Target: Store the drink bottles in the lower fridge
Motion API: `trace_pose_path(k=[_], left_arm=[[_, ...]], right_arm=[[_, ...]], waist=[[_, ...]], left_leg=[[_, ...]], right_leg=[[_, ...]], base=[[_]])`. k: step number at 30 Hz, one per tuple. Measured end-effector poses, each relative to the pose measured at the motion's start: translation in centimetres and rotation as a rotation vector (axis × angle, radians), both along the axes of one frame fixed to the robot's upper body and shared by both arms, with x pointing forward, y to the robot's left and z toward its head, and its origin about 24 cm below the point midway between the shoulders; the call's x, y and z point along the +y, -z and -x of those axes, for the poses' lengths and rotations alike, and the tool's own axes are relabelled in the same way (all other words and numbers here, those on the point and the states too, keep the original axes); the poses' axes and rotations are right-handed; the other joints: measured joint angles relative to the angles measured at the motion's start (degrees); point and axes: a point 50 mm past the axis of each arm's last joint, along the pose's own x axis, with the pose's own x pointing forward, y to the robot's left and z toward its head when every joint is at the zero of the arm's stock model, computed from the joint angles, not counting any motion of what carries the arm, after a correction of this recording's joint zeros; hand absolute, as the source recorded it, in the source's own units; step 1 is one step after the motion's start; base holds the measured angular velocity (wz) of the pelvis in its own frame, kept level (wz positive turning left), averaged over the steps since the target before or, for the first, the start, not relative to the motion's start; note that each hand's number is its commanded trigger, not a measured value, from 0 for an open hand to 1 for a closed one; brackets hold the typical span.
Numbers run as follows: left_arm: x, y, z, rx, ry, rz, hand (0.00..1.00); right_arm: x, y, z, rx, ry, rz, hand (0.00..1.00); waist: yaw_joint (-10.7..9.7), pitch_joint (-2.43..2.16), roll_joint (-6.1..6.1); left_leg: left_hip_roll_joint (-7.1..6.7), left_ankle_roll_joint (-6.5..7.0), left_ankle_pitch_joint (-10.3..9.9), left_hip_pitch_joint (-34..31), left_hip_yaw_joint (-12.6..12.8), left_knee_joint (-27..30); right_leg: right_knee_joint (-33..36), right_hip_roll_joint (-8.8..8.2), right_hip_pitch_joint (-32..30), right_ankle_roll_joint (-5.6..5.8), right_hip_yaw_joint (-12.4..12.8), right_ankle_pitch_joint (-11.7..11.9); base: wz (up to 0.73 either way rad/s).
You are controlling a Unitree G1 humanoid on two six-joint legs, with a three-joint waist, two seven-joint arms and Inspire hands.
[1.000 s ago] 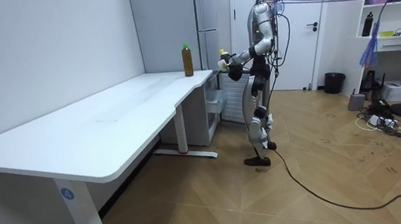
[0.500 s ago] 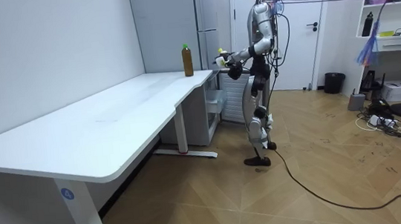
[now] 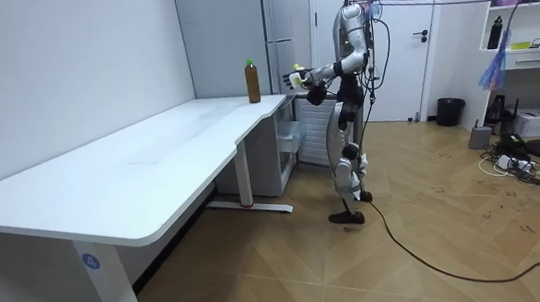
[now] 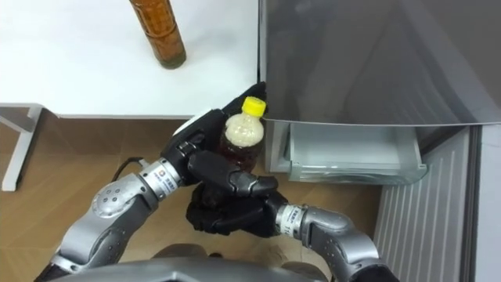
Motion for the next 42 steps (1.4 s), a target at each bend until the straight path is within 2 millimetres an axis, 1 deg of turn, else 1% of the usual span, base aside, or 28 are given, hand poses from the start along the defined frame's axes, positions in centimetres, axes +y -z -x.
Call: trace_pose_path(k=[2,4,6,8,10,11,12,14,15,18,21,24,26,28,32,35,37,38,39,41,42], left_arm=[[0.2,-1.2,-0.5,-0.048,-0.021,0.027,0.00],[0.5,-3.0,-1.5,-0.121,-0.057,0.061,0.00],[0.9,-4.0,-1.9,-0.163,-0.079,0.073,0.00],[1.1,-4.4,-2.0,-0.183,-0.094,0.076,0.00],[1.2,-4.6,-2.1,-0.191,-0.101,0.077,0.00],[1.3,-4.7,-2.1,-0.192,-0.102,0.077,0.00],[1.4,-4.8,-2.1,-0.197,-0.107,0.076,0.00],[1.5,-5.5,-2.2,-0.228,-0.113,0.083,0.00],[1.7,-6.0,-2.2,-0.251,-0.117,0.088,0.00],[2.0,-7.4,-2.2,-0.310,-0.131,0.101,0.00],[2.5,-8.7,-2.1,-0.366,-0.169,0.136,0.00],[3.2,-9.5,-2.2,-0.405,-0.200,0.137,0.00],[3.9,-10.0,-2.3,-0.433,-0.232,0.130,0.00],[4.8,-10.8,-2.5,-0.475,-0.289,0.128,0.00],[5.9,-12.0,-2.8,-0.532,-0.349,0.142,0.00],[6.7,-13.3,-2.5,-0.592,-0.381,0.162,0.00],[7.6,-14.2,-2.2,-0.642,-0.417,0.155,0.00],[7.8,-14.3,-2.1,-0.653,-0.428,0.155,0.00],[8.1,-14.6,-2.0,-0.669,-0.452,0.155,0.00],[8.6,-15.0,-1.9,-0.691,-0.487,0.152,0.00],[9.0,-15.3,-1.7,-0.712,-0.512,0.151,0.00]], right_arm=[[0.0,0.0,0.1,0.004,-0.007,-0.008,1.00],[0.1,0.1,0.4,0.013,-0.020,-0.019,1.00],[0.1,0.1,0.6,0.016,-0.026,-0.025,1.00],[0.0,0.2,0.7,0.023,-0.024,-0.025,1.00],[-0.2,0.2,0.8,0.029,-0.019,-0.021,1.00],[-0.2,0.2,0.7,0.028,-0.018,-0.020,1.00],[-0.3,0.2,0.7,0.028,-0.017,-0.019,1.00],[-0.4,0.2,0.7,0.028,-0.016,-0.022,1.00],[-0.5,0.2,0.9,0.030,-0.021,-0.024,1.00],[-0.6,0.2,1.1,0.034,-0.031,-0.034,1.00],[-0.6,0.2,1.3,0.036,-0.035,-0.042,1.00],[-0.7,0.3,1.5,0.041,-0.035,-0.042,1.00],[-1.0,0.4,1.8,0.042,-0.042,-0.031,1.00],[-1.5,0.7,2.2,0.049,-0.035,-0.009,1.00],[-2.2,0.9,2.5,0.057,-0.037,0.018,1.00],[-2.8,0.9,2.6,0.059,-0.018,0.020,1.00],[-3.3,0.9,2.7,0.062,0.007,0.029,1.00],[-3.5,1.0,2.8,0.064,0.014,0.030,1.00],[-3.9,1.1,3.0,0.068,0.026,0.038,1.00],[-4.3,1.2,3.2,0.069,0.030,0.058,1.00],[-4.4,1.2,3.1,0.068,0.034,0.062,1.00]], waist=[[0.0,0.07,-0.12],[0.1,0.09,-0.13],[0.2,0.05,-0.06],[0.3,0.09,0.07],[0.3,0.26,0.49],[0.3,0.19,0.62],[0.2,0.02,0.95],[0.2,-0.09,1.51],[0.2,-0.25,1.77],[0.5,-0.43,2.00],[0.5,-0.39,1.93],[2.1,-0.30,1.68],[2.3,-0.30,1.67],[3.1,-0.31,1.70],[3.7,-0.31,1.89],[3.9,-0.56,2.39],[4.4,-0.81,3.15],[4.6,-0.74,3.30],[4.9,-0.50,3.67],[5.2,-0.56,4.03],[5.5,-0.44,4.17]], left_leg=[[0.00,0.00,0.0,-0.1,0.0,0.0],[0.01,0.00,0.0,-0.2,-0.1,0.2],[0.00,0.00,0.0,-0.2,-0.1,0.2],[-0.01,0.00,0.0,0.3,0.0,0.1],[-0.01,0.00,0.0,1.0,0.0,0.1],[0.00,0.00,0.0,1.1,0.0,0.1],[0.01,0.00,0.0,1.0,0.0,0.2],[0.02,0.00,0.0,0.9,0.0,0.2],[0.01,0.00,0.0,1.0,0.0,-0.1],[0.05,-0.02,0.0,1.4,0.0,-0.3],[0.04,-0.02,0.0,1.6,0.1,-0.3],[0.24,-0.03,0.0,2.4,0.8,-0.6],[0.21,-0.03,0.0,2.4,0.6,-0.6],[0.21,-0.03,0.0,2.4,0.5,-0.6],[0.21,-0.02,0.0,2.3,0.5,-0.2],[0.21,-0.02,0.0,2.3,0.5,-0.2],[0.25,-0.02,0.0,2.5,0.6,-0.2],[0.25,-0.02,0.0,2.8,0.6,-0.2],[0.25,-0.02,0.0,3.4,0.6,-0.4],[0.27,-0.04,0.0,3.6,0.6,-0.5],[0.28,-0.06,0.0,3.8,0.6,-0.5]], right_leg=[[0.0,0.00,0.0,0.00,0.0,0.0],[0.0,0.00,0.0,0.00,-0.1,0.0],[0.0,-0.01,0.0,0.00,-0.1,0.0],[0.0,-0.01,0.4,0.00,-0.1,0.0],[0.0,0.00,1.0,0.00,-0.1,0.0],[0.0,0.00,1.0,0.00,-0.1,0.0],[0.0,0.01,1.0,0.00,0.0,0.0],[0.0,0.02,0.9,0.00,-0.1,0.0],[0.0,0.02,1.0,0.00,0.0,0.0],[0.0,0.03,1.2,0.00,0.0,0.0],[-0.1,0.03,1.4,0.00,0.0,0.0],[-0.1,0.03,1.7,0.00,0.1,0.0],[-0.1,0.03,1.9,0.00,0.0,0.0],[-0.1,0.03,1.9,0.00,-0.1,0.0],[-0.1,0.03,1.9,0.00,-0.1,0.0],[0.0,0.03,2.0,-0.01,0.0,0.0],[0.0,0.01,2.2,-0.01,0.0,0.0],[0.0,0.00,2.4,-0.01,0.0,0.0],[0.0,0.01,2.9,-0.01,0.0,0.0],[0.0,0.04,2.9,0.03,0.0,0.0],[-0.1,0.07,3.3,0.03,0.0,-0.1]], base=[[0.00],[0.00],[0.00],[0.00],[0.00],[0.00],[0.00],[0.00],[0.00],[0.00],[-0.01],[-0.10],[0.02],[0.00],[0.00],[0.00],[0.00],[0.00],[0.00],[0.00],[0.00]])
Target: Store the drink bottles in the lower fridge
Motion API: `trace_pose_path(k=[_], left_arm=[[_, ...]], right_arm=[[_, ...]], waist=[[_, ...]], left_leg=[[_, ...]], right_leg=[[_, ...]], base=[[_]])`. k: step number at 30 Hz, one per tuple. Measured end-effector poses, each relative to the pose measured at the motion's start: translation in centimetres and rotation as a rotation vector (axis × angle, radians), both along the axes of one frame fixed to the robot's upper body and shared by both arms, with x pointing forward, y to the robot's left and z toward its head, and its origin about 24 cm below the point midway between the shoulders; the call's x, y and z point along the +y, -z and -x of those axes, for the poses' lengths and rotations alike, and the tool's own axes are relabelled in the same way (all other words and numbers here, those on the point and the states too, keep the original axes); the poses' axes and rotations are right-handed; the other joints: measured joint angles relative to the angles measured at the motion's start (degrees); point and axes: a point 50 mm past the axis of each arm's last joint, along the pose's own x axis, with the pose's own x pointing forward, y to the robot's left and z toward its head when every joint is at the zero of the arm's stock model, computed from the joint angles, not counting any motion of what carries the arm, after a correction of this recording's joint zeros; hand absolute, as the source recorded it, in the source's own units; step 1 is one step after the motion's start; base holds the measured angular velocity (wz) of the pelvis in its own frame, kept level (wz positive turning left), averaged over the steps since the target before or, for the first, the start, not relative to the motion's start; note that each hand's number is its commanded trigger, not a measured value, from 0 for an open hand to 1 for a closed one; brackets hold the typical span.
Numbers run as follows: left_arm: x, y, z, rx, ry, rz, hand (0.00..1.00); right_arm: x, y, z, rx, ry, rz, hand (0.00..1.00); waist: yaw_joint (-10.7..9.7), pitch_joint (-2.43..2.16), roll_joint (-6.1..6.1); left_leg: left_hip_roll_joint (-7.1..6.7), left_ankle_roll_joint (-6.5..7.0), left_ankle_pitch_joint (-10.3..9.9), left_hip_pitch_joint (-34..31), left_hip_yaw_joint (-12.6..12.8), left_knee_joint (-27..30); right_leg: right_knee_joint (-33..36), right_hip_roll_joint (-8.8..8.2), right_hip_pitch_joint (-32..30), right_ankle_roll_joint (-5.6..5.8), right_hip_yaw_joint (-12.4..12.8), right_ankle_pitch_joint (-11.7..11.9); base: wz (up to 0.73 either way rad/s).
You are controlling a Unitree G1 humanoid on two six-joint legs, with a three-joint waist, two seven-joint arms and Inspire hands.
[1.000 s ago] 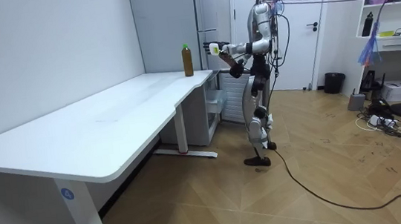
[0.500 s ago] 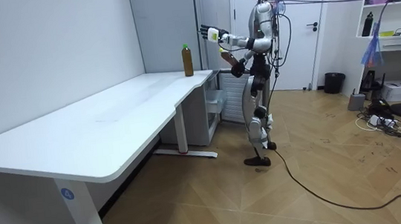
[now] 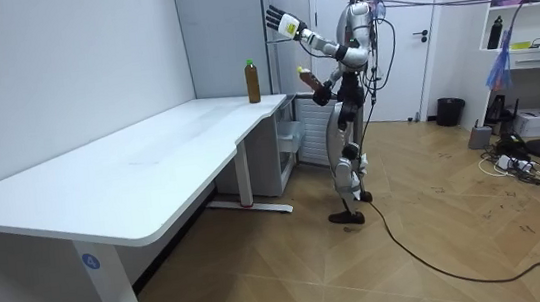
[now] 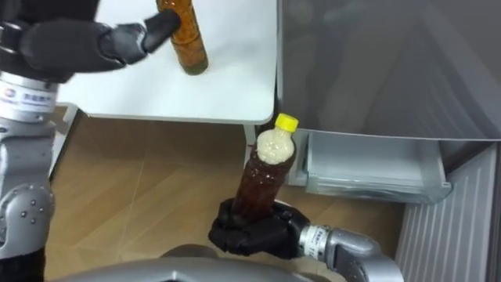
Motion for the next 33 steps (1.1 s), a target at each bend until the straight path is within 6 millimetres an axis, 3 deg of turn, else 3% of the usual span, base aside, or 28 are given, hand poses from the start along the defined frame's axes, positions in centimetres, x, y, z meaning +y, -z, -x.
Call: trace_pose_path(k=[3,4,10,14,18,20,26,30,33], left_arm=[[1.1,-0.6,0.3,-0.034,-0.090,0.012,0.00],[1.7,-0.8,0.4,-0.044,-0.135,0.024,0.00],[4.6,-1.3,1.1,-0.063,-0.372,0.099,0.00],[6.5,-0.8,1.4,-0.042,-0.563,0.119,0.00],[10.0,0.5,2.2,0.021,-0.813,0.192,0.00],[11.1,1.7,2.6,0.080,-0.901,0.209,0.00],[13.5,8.4,3.5,0.400,-1.104,0.260,0.00],[13.2,15.4,4.2,0.747,-1.126,0.227,0.00],[11.7,19.9,5.8,0.982,-1.074,0.185,0.00]], right_arm=[[-0.3,0.1,0.2,0.005,0.012,0.005,1.00],[-0.3,0.1,0.3,0.007,0.012,0.010,1.00],[-0.4,0.4,1.1,0.027,0.010,0.023,1.00],[-0.9,0.4,1.2,0.026,0.044,0.034,1.00],[-1.7,0.4,1.1,0.023,0.120,0.051,1.00],[-1.8,0.3,1.1,0.019,0.143,0.058,1.00],[-0.6,0.1,0.9,0.011,0.153,0.027,1.00],[-0.3,0.2,0.8,0.030,0.188,0.006,1.00],[-0.4,0.1,0.9,0.037,0.195,-0.001,1.00]], waist=[[0.5,0.14,-0.29],[0.8,-0.13,-0.60],[2.7,-0.36,-1.62],[4.1,-0.15,-1.38],[4.6,-0.28,-0.92],[4.9,-0.37,-0.88],[6.0,-0.57,-1.81],[6.2,-0.44,-1.95],[6.1,-0.38,-2.13]], left_leg=[[-0.12,-0.01,0.0,0.7,0.1,-0.3],[-0.22,0.00,0.0,0.7,0.0,-0.5],[-0.46,0.01,0.1,1.6,-0.1,-0.7],[-0.54,0.01,0.1,2.9,-0.2,-1.5],[-0.49,-0.15,0.2,3.5,-0.2,-2.6],[-0.51,-0.15,0.2,3.5,-0.1,-2.6],[-0.53,-0.26,0.3,3.7,0.0,-2.5],[-0.57,-0.26,0.3,4.1,-0.1,-2.9],[-0.55,-0.27,0.3,3.7,-0.1,-2.9]], right_leg=[[-0.5,-0.05,0.7,0.01,0.0,-0.1],[-1.0,-0.05,0.7,0.02,0.0,-0.1],[-2.0,-0.09,1.8,0.01,-0.2,-0.1],[-2.0,-0.11,2.7,0.03,-0.2,-0.1],[-2.1,-0.10,3.0,0.03,-0.4,-0.1],[-2.2,-0.12,3.0,0.01,-0.5,-0.2],[-3.0,-0.02,3.3,-0.07,-0.3,-0.1],[-3.0,-0.07,3.7,-0.07,-0.7,-0.1],[-3.1,-0.07,3.5,-0.07,-0.8,-0.2]], base=[[0.00],[0.00],[0.02],[0.01],[0.00],[0.00],[-0.01],[0.01],[0.00]])
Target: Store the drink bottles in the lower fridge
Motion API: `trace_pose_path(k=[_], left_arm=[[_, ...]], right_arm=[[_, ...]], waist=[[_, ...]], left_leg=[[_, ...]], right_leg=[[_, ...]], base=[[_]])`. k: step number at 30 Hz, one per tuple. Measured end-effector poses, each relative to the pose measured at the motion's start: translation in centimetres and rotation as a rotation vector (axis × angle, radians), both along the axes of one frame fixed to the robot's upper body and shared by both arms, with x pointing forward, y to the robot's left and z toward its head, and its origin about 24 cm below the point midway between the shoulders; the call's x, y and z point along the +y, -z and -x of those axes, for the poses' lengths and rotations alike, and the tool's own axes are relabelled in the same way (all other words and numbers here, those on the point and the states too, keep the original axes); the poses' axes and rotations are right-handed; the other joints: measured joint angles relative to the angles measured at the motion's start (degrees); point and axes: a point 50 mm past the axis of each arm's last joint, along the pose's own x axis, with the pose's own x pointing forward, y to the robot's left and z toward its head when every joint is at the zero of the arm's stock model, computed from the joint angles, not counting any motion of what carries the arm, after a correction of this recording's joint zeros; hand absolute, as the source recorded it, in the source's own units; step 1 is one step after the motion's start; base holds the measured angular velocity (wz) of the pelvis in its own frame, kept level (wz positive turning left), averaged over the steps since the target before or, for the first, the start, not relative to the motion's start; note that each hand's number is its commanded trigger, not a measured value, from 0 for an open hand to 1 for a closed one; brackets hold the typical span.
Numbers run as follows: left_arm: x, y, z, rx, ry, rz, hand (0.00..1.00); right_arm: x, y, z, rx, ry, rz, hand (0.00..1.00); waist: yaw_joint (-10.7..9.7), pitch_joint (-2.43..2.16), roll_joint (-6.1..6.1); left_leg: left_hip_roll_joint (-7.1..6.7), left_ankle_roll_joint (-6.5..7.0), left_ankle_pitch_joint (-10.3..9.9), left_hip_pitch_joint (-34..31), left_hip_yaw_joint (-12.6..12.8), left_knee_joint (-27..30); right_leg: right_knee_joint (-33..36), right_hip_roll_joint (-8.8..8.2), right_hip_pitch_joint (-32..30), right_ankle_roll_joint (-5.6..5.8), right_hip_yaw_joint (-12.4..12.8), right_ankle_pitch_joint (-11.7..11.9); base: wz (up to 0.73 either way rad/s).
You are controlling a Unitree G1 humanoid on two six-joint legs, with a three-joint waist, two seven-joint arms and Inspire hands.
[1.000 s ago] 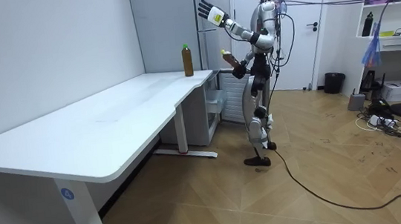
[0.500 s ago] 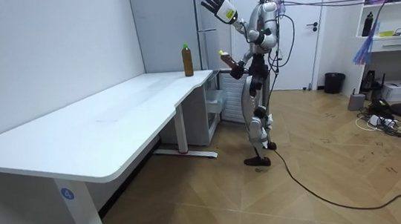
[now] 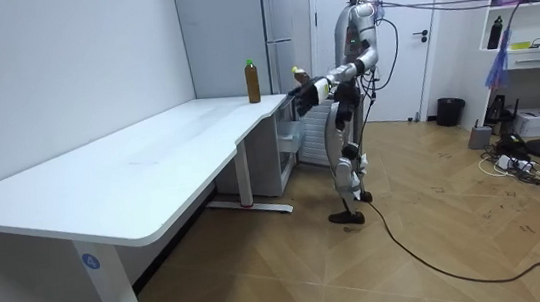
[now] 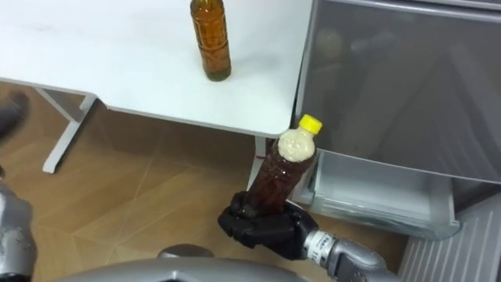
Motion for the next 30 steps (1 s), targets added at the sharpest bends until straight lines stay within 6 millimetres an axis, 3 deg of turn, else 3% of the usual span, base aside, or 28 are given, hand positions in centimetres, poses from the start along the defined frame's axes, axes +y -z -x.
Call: trace_pose_path(k=[4,7,12,22,27,30], left_arm=[[-1.9,5.3,3.3,0.248,0.022,0.157,0.00],[-3.3,7.9,5.8,0.414,0.069,0.220,0.00],[-4.2,10.5,9.2,0.595,0.115,0.303,0.00],[-5.8,12.5,14.3,0.889,0.261,0.345,0.00],[-6.6,12.8,14.3,0.999,0.464,0.264,0.00],[-7.4,13.0,13.5,1.060,0.647,0.179,0.00]], right_arm=[[0.7,0.2,0.2,0.034,0.026,-0.041,1.00],[1.2,0.3,0.3,0.049,0.012,-0.042,1.00],[1.0,0.6,0.0,0.080,0.040,-0.039,1.00],[0.7,0.5,-0.7,0.122,0.204,-0.102,1.00],[0.3,1.0,-1.0,0.171,0.295,-0.123,1.00],[-0.2,1.6,-1.0,0.214,0.343,-0.097,1.00]], waist=[[-0.4,0.05,-0.75],[-0.8,0.16,-1.00],[-1.0,0.25,-0.93],[-4.3,0.23,-1.18],[-6.2,0.14,-1.50],[-6.9,-0.16,-1.88]], left_leg=[[0.06,-0.03,0.0,-0.1,0.0,0.1],[0.06,-0.12,-0.1,-0.1,0.1,0.0],[0.15,-0.15,-0.1,-0.3,0.1,-0.2],[0.04,-0.15,-0.1,-1.5,0.0,-0.6],[-0.02,-0.15,-0.1,-1.5,0.1,-0.6],[0.01,-0.15,-0.1,-2.4,0.1,-0.3]], right_leg=[[-0.8,0.17,0.1,-0.09,0.0,0.1],[-0.7,0.17,0.0,-0.10,0.2,0.1],[-0.7,0.22,0.0,-0.13,0.0,0.1],[-0.8,0.10,-1.0,-0.12,-0.6,0.1],[-0.9,0.08,-1.1,-0.06,-0.5,0.1],[-0.6,0.08,-2.0,-0.07,-0.4,0.1]], base=[[0.00],[0.00],[0.00],[0.02],[0.00],[0.00]])
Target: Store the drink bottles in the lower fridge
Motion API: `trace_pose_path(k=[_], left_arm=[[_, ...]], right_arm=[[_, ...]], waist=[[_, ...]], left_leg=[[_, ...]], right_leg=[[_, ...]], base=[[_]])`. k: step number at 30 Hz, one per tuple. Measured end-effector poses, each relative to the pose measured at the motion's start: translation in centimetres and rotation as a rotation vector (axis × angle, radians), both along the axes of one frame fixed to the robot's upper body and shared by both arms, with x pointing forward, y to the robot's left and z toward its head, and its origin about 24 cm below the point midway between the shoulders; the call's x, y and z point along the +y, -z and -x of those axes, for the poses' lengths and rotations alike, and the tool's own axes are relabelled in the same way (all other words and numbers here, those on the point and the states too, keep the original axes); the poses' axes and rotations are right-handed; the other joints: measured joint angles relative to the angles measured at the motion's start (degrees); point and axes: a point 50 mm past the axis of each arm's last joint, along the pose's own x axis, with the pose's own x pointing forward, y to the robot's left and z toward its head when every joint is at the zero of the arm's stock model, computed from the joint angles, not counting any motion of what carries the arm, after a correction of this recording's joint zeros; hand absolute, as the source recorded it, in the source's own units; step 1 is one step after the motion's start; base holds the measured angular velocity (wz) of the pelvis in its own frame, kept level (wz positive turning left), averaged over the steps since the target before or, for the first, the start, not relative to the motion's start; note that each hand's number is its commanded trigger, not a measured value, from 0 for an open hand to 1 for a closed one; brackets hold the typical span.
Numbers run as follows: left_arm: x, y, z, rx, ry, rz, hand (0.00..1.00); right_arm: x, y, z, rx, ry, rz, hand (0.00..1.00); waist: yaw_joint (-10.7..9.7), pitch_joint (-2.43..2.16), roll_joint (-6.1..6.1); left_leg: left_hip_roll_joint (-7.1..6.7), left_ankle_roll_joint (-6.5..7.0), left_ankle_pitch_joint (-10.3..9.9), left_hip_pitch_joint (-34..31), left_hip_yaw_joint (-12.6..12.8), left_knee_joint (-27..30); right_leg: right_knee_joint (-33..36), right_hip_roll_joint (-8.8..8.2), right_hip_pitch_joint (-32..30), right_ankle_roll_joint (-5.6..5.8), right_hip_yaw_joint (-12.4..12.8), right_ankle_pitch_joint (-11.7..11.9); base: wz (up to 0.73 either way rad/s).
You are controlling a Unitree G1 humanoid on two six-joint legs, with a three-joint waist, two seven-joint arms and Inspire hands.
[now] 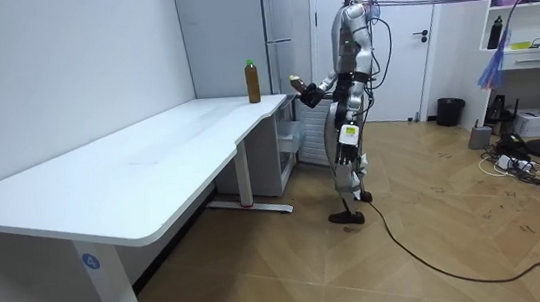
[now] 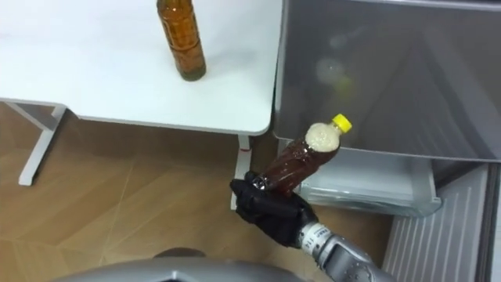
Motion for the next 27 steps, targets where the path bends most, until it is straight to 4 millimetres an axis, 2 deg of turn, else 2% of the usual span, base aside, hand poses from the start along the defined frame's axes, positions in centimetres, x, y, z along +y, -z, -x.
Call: trace_pose_path(k=[4,8,10,13,19,27], left_arm=[[-0.8,0.1,-0.9,0.017,0.186,-0.006,0.00],[-1.1,0.2,-1.1,0.037,0.261,-0.001,0.00],[-1.4,0.2,-1.3,0.041,0.304,-0.001,0.00],[-1.5,0.3,-1.5,0.045,0.311,0.000,0.00],[-1.6,0.4,-0.7,0.069,0.312,0.012,0.00],[-1.7,0.4,-0.8,0.063,0.291,0.031,0.00]], right_arm=[[-0.3,0.1,-0.1,0.037,0.107,-0.054,1.00],[-0.6,-0.1,-0.6,0.031,0.181,-0.082,1.00],[-0.7,-0.1,-0.9,0.045,0.216,-0.088,1.00],[-1.3,0.6,-1.2,0.104,0.298,-0.091,1.00],[-2.3,1.3,-1.1,0.181,0.400,-0.011,1.00],[-3.6,1.4,-1.4,0.217,0.549,0.017,1.00]], waist=[[-1.5,0.02,-0.02],[-2.5,0.07,0.06],[-3.4,0.38,0.52],[-3.9,0.50,0.73],[-5.1,0.21,0.88],[-5.1,0.21,0.96]], left_leg=[[0.01,0.02,0.0,0.0,0.0,0.5],[0.05,0.06,-0.1,0.0,0.1,0.7],[0.09,0.14,-0.1,-0.2,0.1,0.7],[0.09,0.19,-0.2,-0.2,0.1,0.9],[0.10,0.23,-0.1,-0.1,0.2,0.8],[0.18,0.23,-0.1,0.4,0.9,0.8]], right_leg=[[0.0,0.00,0.1,0.03,0.0,0.1],[0.2,0.05,0.1,0.06,0.4,0.1],[0.7,0.04,-0.1,0.07,0.4,0.1],[0.8,0.05,-0.2,0.21,0.4,0.2],[1.0,0.04,-0.6,0.17,0.5,0.3],[1.0,-0.02,-0.6,0.17,1.1,0.3]], base=[[0.00],[-0.02],[0.00],[0.00],[0.00],[-0.04]])
